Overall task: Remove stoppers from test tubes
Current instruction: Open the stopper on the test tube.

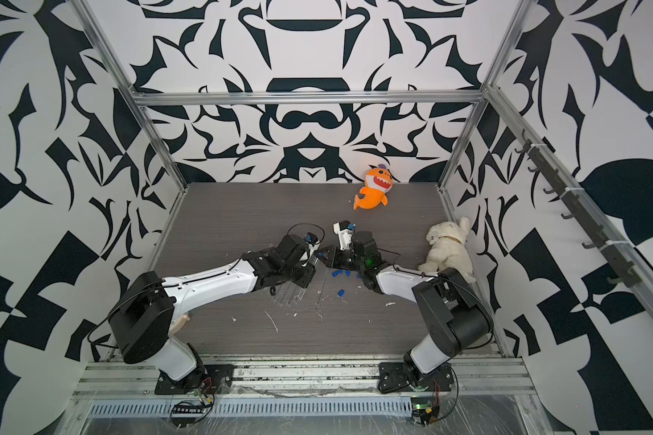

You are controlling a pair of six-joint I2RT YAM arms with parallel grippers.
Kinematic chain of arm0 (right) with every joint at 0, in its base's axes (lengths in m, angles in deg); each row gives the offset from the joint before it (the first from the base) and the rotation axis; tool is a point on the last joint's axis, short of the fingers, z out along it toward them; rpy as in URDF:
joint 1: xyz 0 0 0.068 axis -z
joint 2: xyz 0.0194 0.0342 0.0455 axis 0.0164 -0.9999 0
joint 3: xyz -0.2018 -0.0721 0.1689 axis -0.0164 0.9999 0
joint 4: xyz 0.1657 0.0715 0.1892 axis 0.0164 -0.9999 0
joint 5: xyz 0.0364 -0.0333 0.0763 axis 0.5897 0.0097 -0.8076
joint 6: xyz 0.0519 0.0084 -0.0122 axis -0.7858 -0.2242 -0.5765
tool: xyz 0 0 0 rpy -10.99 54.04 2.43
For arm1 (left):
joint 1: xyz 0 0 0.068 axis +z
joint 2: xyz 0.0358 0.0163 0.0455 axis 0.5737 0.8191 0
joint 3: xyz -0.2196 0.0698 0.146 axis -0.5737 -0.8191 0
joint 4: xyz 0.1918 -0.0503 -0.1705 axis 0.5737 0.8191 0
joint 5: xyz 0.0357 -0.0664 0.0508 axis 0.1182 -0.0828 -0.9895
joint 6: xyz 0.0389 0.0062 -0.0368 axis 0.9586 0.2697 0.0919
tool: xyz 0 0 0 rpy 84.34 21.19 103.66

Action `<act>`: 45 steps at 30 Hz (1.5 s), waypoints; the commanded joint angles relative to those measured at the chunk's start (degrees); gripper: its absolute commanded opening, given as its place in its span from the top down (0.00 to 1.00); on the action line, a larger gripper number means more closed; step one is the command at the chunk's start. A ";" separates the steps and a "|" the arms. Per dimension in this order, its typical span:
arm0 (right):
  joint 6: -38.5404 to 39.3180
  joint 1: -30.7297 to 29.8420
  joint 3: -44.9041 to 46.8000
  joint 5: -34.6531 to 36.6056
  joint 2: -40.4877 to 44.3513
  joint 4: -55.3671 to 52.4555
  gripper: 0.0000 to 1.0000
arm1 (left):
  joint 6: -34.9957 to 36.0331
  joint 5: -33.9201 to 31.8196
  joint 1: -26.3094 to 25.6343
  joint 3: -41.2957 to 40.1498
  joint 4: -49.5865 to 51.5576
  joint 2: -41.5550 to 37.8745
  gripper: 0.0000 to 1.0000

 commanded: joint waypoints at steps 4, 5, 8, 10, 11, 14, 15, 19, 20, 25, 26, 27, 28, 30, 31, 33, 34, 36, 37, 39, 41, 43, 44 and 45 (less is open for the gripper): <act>0.71 2.35 -2.85 7.36 1.25 4.28 1.00 | 0.29 2.92 -1.18 -1.79 4.94 -1.12 1.00; 0.75 2.35 -2.81 7.44 1.25 4.32 1.00 | 0.31 2.91 -1.17 -1.91 4.84 -1.07 1.00; 0.64 2.78 -2.63 8.06 1.18 4.30 1.00 | 0.32 3.14 -1.18 -1.95 4.85 -0.88 1.00; 0.50 3.06 -2.63 8.29 1.03 4.30 1.00 | 0.30 3.21 -1.18 -2.08 4.90 -0.90 1.00; 0.55 3.20 -2.63 8.26 0.85 4.35 1.00 | 0.31 3.20 -1.13 -2.15 4.97 -0.96 1.00; 0.54 3.65 -2.63 8.33 0.33 4.38 1.00 | 0.24 3.22 -1.18 -2.32 5.15 -0.79 1.00; 0.50 3.82 -2.62 8.21 0.13 4.47 1.00 | 0.32 3.25 -1.18 -2.35 5.19 -0.72 1.00; 0.05 4.45 -2.98 8.06 -0.55 4.73 1.00 | 0.24 3.64 -1.18 -2.46 5.04 -0.62 1.00; 0.01 4.46 -3.15 8.12 -0.57 4.74 1.00 | 0.27 3.75 -1.18 -2.55 5.12 -0.63 1.00; 0.04 4.55 -3.58 8.71 -0.57 4.64 1.00 | 0.25 3.87 -1.27 -2.89 5.30 -1.44 1.00; 0.01 4.56 -3.68 9.01 -0.62 4.64 1.00 | 0.32 4.05 -1.25 -2.75 5.63 -1.71 1.00; 0.00 4.55 -3.84 9.12 -0.67 4.80 1.00 | 0.37 4.22 -1.27 -2.77 5.87 -1.85 1.00; 0.19 4.56 -3.98 9.16 -0.84 5.19 1.00 | 0.58 4.45 -1.27 -2.76 5.90 -2.03 1.00; 0.29 4.55 -4.36 8.97 -1.10 5.47 1.00 | 0.90 4.54 -1.27 -2.68 6.20 -2.03 1.00; 0.24 4.63 -4.53 8.79 -1.12 5.45 1.00 | 1.09 4.90 -1.27 -2.76 6.15 -1.95 1.00; 0.40 4.64 -4.64 8.97 -1.12 5.44 1.00 | 1.17 5.45 -1.27 -2.52 6.09 -1.11 1.00; 0.25 4.72 -4.80 9.01 -1.13 5.43 1.00 | 1.16 5.67 -1.27 -2.33 6.17 -0.70 1.00; -0.20 4.97 -5.04 8.96 -0.97 6.03 1.00 | 1.20 6.06 -1.27 -2.17 6.14 -0.35 1.00; 0.05 4.98 -5.22 8.94 -0.91 5.89 1.00 | 1.37 6.02 -1.27 -2.15 6.00 -0.20 1.00; 0.45 4.99 -5.12 9.73 -0.82 5.47 1.00 | 1.60 5.96 -1.27 -1.92 6.31 0.11 1.00; -1.32 5.36 -4.25 10.28 -0.69 7.56 1.00 | 1.69 6.00 -1.27 -2.00 6.48 0.02 1.00; -1.63 5.77 -4.75 9.80 -0.86 7.59 1.00 | 1.79 6.37 -1.27 -2.34 6.18 -0.23 1.00; -1.40 6.01 -5.29 9.50 -0.94 7.17 1.00 | 1.99 6.66 -1.22 -2.51 5.95 -0.10 1.00; -1.47 6.13 -5.44 9.40 -1.16 7.25 1.00 | 2.03 6.86 -1.27 -2.54 5.99 0.06 1.00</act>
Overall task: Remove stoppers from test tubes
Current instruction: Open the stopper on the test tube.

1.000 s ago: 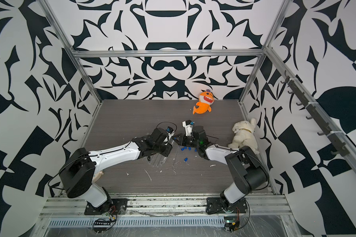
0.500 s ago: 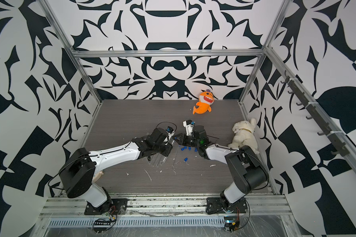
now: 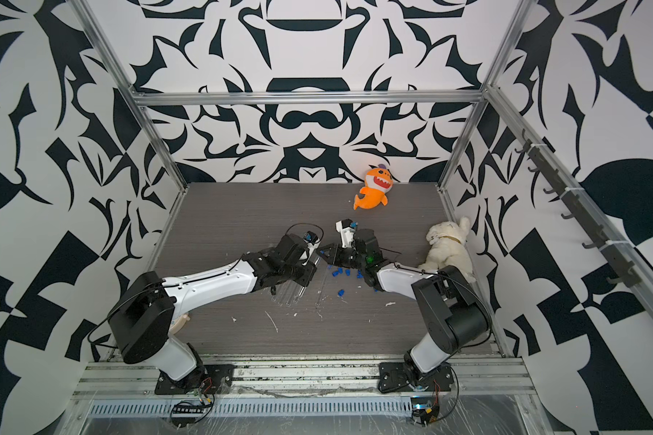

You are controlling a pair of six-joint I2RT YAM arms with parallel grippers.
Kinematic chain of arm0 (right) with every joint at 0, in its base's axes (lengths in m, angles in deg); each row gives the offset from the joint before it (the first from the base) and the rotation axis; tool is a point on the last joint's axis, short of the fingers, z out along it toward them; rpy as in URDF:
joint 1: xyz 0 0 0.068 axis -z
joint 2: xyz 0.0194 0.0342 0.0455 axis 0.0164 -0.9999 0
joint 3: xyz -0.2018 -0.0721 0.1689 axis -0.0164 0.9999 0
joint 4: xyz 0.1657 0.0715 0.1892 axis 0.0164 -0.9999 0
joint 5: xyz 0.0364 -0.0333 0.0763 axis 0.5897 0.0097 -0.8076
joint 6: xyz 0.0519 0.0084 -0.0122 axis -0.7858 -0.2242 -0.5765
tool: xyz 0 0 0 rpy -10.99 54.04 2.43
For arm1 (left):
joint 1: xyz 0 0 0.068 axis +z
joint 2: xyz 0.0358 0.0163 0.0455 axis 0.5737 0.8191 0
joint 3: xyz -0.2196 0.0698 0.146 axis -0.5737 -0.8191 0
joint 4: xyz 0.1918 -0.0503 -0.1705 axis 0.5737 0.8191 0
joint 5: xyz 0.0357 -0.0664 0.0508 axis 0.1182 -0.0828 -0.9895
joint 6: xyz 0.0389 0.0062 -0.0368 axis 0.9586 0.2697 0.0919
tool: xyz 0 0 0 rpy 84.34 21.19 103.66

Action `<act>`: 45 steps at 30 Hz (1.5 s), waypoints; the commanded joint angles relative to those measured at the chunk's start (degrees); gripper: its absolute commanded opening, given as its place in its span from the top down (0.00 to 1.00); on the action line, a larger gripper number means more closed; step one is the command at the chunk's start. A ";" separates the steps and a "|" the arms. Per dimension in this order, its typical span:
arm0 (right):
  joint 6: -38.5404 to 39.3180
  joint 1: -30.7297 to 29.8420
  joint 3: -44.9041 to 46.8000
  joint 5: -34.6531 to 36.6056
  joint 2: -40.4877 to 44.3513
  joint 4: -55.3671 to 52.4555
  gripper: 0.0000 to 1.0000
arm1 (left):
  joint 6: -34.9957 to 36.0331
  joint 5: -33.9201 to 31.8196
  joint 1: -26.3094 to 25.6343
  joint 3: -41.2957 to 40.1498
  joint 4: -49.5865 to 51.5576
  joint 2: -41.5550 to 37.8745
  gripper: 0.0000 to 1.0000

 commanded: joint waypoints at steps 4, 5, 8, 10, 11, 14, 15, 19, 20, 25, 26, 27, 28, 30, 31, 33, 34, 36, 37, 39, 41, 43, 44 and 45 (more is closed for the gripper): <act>-3.12 4.86 -5.12 8.01 -2.13 12.01 1.00 | 2.01 7.82 -1.38 -2.12 8.49 0.39 1.00; -3.86 5.00 -5.25 7.65 -2.46 13.02 1.00 | 2.10 7.80 -1.38 -2.35 8.14 0.50 1.00; -5.93 5.13 -5.27 6.85 -3.21 15.77 1.00 | 2.11 7.57 -1.38 -2.52 8.17 0.67 1.00; -4.92 5.04 -5.99 7.07 -2.61 13.83 1.00 | 2.08 7.75 -1.38 -2.63 7.98 0.47 1.00; -4.11 5.04 -5.98 7.65 -2.16 12.62 1.00 | 2.07 7.77 -1.38 -2.82 7.79 0.41 1.00; 0.01 5.04 -5.83 10.59 0.20 7.28 1.00 | 2.06 7.77 -1.38 -2.85 8.14 0.38 1.00; 1.41 4.97 -5.97 10.78 0.72 5.92 1.00 | 2.10 8.09 -1.38 -2.75 8.20 0.29 1.00; 4.88 4.96 -5.67 12.10 2.18 2.78 0.97 | 2.34 8.05 -1.38 -2.89 8.25 1.01 1.00; 4.79 4.89 -5.22 12.19 2.23 3.49 0.94 | 2.28 7.73 -1.38 -2.79 8.53 1.23 1.00; 4.25 4.93 -5.49 10.82 1.63 4.12 0.86 | 1.93 7.69 -1.37 -3.67 7.85 1.00 1.00; 3.85 4.95 -5.25 10.77 1.38 4.68 0.86 | 1.92 7.56 -1.35 -3.56 8.09 1.14 1.00; 3.10 4.95 -4.87 10.57 1.12 5.90 0.84 | 1.89 7.53 -1.38 -3.38 8.20 1.09 1.00; 2.36 4.96 -4.50 9.91 0.86 7.56 0.81 | 1.89 7.68 -1.38 -3.31 8.18 1.06 1.00; 1.72 4.93 -4.13 8.89 0.78 9.10 0.76 | 2.01 7.82 -1.33 -3.21 7.88 1.09 1.00; 1.75 4.96 -4.17 8.98 0.96 8.86 0.74 | 2.08 7.78 -1.37 -2.90 8.01 1.37 1.00; 2.03 4.95 -4.22 9.26 1.23 8.12 0.73 | 2.26 7.64 -1.34 -2.25 8.46 1.78 1.00; 1.97 4.96 -4.35 9.22 1.14 8.02 0.73 | 2.34 7.65 -1.38 -2.27 8.46 1.76 1.00; 1.62 4.93 -4.52 8.81 0.79 8.45 0.74 | 2.43 7.60 -1.38 -2.33 8.46 1.54 1.00; 1.60 4.96 -4.60 8.55 0.65 8.27 0.74 | 2.51 7.56 -1.38 -2.33 8.50 1.43 1.00; 1.96 4.96 -4.80 8.55 0.77 6.37 0.71 | 2.54 7.24 -1.38 -2.46 8.34 1.27 1.00; 2.92 4.92 -4.53 9.11 1.28 3.80 0.69 | 2.45 7.07 -1.38 -2.51 8.14 1.07 1.00; 3.85 4.95 -4.11 9.08 1.82 1.82 0.69 | 2.37 6.95 -1.38 -2.80 7.76 0.64 1.00; 4.15 4.98 -3.78 9.29 2.08 1.22 0.69 | 2.22 6.99 -1.37 -3.07 7.46 0.56 1.00; 4.37 5.11 -3.21 9.63 2.52 0.90 0.69 | 1.95 6.91 -1.36 -3.09 7.17 0.82 1.00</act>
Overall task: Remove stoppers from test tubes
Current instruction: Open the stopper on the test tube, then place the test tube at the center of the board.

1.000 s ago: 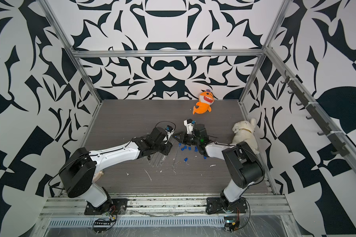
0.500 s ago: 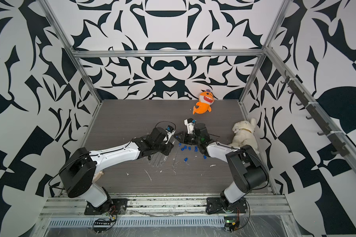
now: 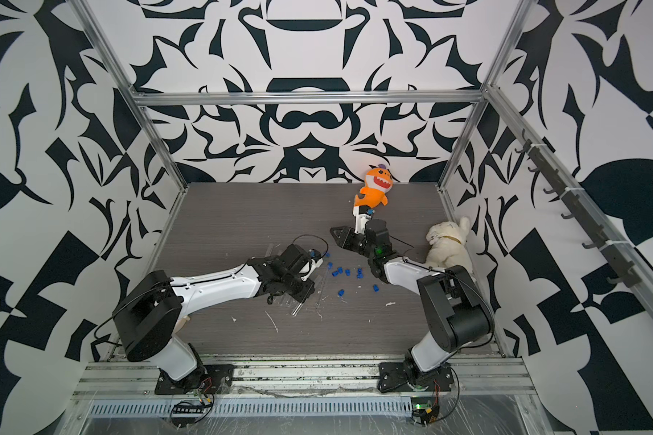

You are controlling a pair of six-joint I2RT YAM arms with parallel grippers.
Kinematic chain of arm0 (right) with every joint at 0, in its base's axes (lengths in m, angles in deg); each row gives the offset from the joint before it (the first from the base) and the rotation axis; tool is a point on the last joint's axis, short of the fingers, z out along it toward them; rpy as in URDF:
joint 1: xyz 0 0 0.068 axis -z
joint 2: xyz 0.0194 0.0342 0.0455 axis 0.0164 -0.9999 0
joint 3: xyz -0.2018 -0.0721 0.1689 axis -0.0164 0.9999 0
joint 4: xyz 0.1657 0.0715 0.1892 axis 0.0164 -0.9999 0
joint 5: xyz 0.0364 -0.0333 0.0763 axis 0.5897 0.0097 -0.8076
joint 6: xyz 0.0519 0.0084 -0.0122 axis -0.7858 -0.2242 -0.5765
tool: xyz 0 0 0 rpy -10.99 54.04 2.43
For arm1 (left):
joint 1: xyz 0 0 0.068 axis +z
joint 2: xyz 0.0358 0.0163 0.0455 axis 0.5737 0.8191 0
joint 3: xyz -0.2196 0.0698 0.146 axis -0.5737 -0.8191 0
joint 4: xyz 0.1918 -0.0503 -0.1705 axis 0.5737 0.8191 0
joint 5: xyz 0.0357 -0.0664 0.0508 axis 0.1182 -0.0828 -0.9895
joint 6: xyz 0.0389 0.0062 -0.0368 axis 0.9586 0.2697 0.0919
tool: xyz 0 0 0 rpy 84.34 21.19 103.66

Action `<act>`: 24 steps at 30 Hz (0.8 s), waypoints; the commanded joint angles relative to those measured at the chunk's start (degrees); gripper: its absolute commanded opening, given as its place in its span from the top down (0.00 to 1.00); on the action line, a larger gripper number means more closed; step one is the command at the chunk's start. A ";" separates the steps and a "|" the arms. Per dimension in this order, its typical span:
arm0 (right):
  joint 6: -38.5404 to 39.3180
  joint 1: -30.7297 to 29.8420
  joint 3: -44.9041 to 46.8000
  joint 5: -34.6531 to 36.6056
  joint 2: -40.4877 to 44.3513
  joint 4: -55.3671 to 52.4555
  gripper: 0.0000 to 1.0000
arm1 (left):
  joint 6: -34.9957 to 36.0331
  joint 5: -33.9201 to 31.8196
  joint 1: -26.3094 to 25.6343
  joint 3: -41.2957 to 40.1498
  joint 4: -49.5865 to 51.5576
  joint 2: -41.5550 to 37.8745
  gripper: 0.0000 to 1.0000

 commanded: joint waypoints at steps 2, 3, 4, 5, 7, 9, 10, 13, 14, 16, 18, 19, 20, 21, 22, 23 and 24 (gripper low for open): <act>2.51 0.33 0.14 1.86 3.06 -2.47 0.68 | -0.21 -0.27 0.08 0.01 1.30 0.69 1.00; 2.77 0.54 0.16 2.17 3.34 -3.59 0.68 | -0.31 -0.77 0.08 0.73 1.85 1.26 1.00; 3.06 0.88 0.41 2.49 3.74 -4.65 0.67 | -0.62 -1.81 0.08 1.43 2.29 1.88 1.00; 3.38 1.20 0.63 2.94 4.01 -5.66 0.67 | -0.89 -2.78 0.22 2.29 2.90 2.56 1.00; 4.07 1.77 0.94 4.01 4.47 -8.32 0.64 | -1.74 -4.16 0.94 4.00 4.35 3.76 1.00; 4.88 2.49 1.30 4.46 4.85 -10.36 0.59 | -2.87 -4.22 1.70 5.44 4.92 4.95 1.00; 5.24 3.09 1.58 4.63 5.38 -11.30 0.55 | -3.34 -4.36 1.75 6.20 5.05 5.69 1.00; 7.11 4.40 2.94 6.16 8.12 -13.74 0.48 | -5.01 -5.38 1.71 8.87 5.48 8.36 1.00; 8.23 4.63 3.14 6.76 9.10 -14.96 0.47 | -5.87 -5.51 1.75 9.56 5.62 9.23 1.00; 9.62 5.27 3.13 7.33 10.53 -17.02 0.46 | -6.86 -5.98 1.70 10.89 6.07 10.66 1.00; 9.66 6.30 3.62 6.45 11.38 -17.00 0.46 | -7.66 -7.19 1.67 12.12 7.07 12.07 1.00; 9.65 6.69 3.83 5.96 11.82 -16.90 0.46 | -7.98 -8.06 1.67 12.77 7.85 12.60 1.00; 9.76 6.88 3.98 5.65 12.24 -16.89 0.45 | -8.29 -8.42 1.68 13.22 8.33 12.99 1.00; 9.83 6.90 4.16 5.53 12.54 -16.97 0.45 | -8.53 -8.75 1.69 13.36 8.62 13.25 1.00; 10.07 6.92 4.29 5.17 12.91 -16.97 0.45 | -8.72 -8.88 1.67 13.50 8.69 13.44 1.00; 10.29 6.95 4.44 4.74 13.21 -16.89 0.44 | -8.83 -8.85 1.68 13.58 8.86 13.62 1.00; 10.46 6.95 4.58 4.50 13.51 -16.86 0.43 | -8.92 -8.91 1.73 13.78 8.93 13.88 1.00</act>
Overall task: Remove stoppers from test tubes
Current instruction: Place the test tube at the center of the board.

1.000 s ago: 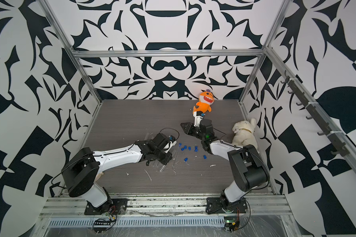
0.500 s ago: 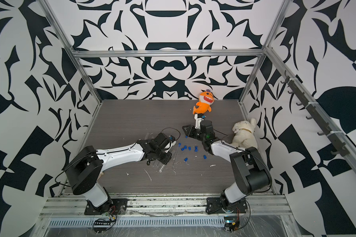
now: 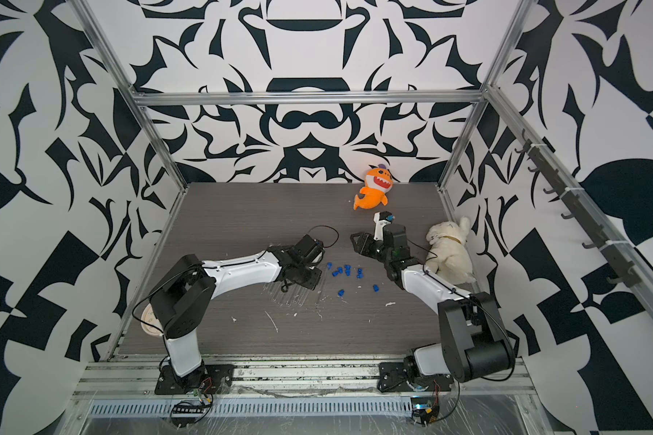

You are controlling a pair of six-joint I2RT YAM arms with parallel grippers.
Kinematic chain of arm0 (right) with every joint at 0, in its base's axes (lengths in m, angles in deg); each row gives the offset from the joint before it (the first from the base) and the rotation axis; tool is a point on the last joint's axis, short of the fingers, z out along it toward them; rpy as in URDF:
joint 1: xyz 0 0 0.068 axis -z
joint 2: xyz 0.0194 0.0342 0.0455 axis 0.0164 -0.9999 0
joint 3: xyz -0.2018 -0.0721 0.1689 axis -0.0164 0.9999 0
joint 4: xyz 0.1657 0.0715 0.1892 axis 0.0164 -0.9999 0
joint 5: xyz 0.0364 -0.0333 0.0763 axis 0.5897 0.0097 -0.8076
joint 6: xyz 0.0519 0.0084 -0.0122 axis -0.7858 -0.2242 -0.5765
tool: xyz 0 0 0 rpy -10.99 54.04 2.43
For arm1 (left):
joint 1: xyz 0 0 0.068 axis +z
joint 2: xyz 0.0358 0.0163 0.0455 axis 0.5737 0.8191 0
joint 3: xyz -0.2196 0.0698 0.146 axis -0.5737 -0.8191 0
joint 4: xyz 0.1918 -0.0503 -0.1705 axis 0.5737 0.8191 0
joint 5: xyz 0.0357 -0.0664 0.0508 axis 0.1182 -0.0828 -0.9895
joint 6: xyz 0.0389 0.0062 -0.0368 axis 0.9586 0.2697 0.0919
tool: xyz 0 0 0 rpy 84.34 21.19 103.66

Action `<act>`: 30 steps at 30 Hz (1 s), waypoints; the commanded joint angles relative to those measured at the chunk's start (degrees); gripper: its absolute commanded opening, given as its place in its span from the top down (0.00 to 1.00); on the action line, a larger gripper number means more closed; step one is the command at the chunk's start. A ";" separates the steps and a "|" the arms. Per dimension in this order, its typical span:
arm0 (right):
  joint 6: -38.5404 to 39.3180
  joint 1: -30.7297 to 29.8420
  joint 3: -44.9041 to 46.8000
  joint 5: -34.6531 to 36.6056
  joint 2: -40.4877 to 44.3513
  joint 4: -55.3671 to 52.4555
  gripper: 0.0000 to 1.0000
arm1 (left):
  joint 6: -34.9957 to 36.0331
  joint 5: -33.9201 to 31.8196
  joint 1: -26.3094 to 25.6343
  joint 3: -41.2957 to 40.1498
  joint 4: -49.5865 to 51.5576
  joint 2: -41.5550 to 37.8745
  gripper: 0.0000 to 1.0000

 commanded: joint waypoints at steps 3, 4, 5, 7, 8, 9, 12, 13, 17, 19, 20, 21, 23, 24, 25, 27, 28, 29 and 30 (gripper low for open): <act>2.18 -0.06 1.10 -1.77 1.97 -0.12 0.34 | -1.68 -2.26 -0.03 1.89 3.41 2.41 1.00; 2.02 0.02 1.43 -1.80 2.03 -0.03 0.32 | -1.86 -2.48 -0.03 2.07 3.62 2.92 1.00; 1.87 0.04 1.81 -1.84 2.03 0.22 0.31 | -2.09 -2.72 -0.12 2.17 3.62 3.26 1.00; 1.82 -0.01 2.35 -2.04 2.10 0.39 0.29 | -2.36 -2.91 -0.13 2.23 3.41 3.67 1.00; 1.79 0.00 2.47 -2.27 1.99 0.41 0.28 | -2.47 -2.99 -0.12 2.27 3.38 3.82 1.00; 1.91 -0.01 2.49 -2.38 1.99 0.41 0.27 | -2.56 -3.09 -0.12 2.27 3.27 4.00 1.00; 2.06 0.05 2.60 -1.81 2.39 0.00 0.26 | -2.80 -3.35 -0.12 2.54 3.36 4.62 1.00; 2.18 0.08 2.67 -1.70 2.64 -0.02 0.26 | -2.85 -3.66 -0.08 2.74 3.68 4.93 1.00; 2.36 0.08 2.72 -1.80 2.63 0.23 0.25 | -3.02 -4.15 -0.08 3.14 3.94 5.30 0.98; 2.36 0.08 2.82 -1.71 2.71 0.31 0.25 | -3.02 -4.26 -0.08 3.25 4.16 5.47 0.91; 2.32 0.16 2.91 -1.70 2.69 0.40 0.25 | -3.02 -4.27 -0.13 3.24 4.25 5.44 0.87; 2.41 0.16 2.91 -1.80 2.80 0.41 0.25 | -3.02 -4.12 -0.13 3.19 4.32 5.61 0.84; 2.53 0.34 2.91 -1.98 3.10 0.32 0.25 | -3.11 -4.07 -0.13 3.02 4.33 5.44 0.76; 2.54 0.42 2.91 -2.02 3.38 0.24 0.25 | -3.11 -3.97 -0.16 3.02 4.41 5.26 0.73; 2.61 0.51 2.82 -2.10 3.61 -0.06 0.25 | -3.11 -3.97 -0.20 3.14 4.47 5.10 0.70; 2.85 0.63 2.89 -2.21 4.05 -0.30 0.25 | -3.04 -4.17 -0.29 3.63 4.97 4.57 0.66; 2.84 0.69 2.98 -2.31 4.29 -0.34 0.25 | -2.87 -4.37 -0.39 3.96 5.50 4.32 0.62; 2.94 0.78 3.04 -2.33 4.52 -0.62 0.25 | -2.64 -4.61 -0.53 4.32 5.97 3.97 0.61; 2.96 0.78 3.23 -2.33 4.76 -0.71 0.25 | -2.51 -4.82 -0.64 4.58 6.28 3.65 0.60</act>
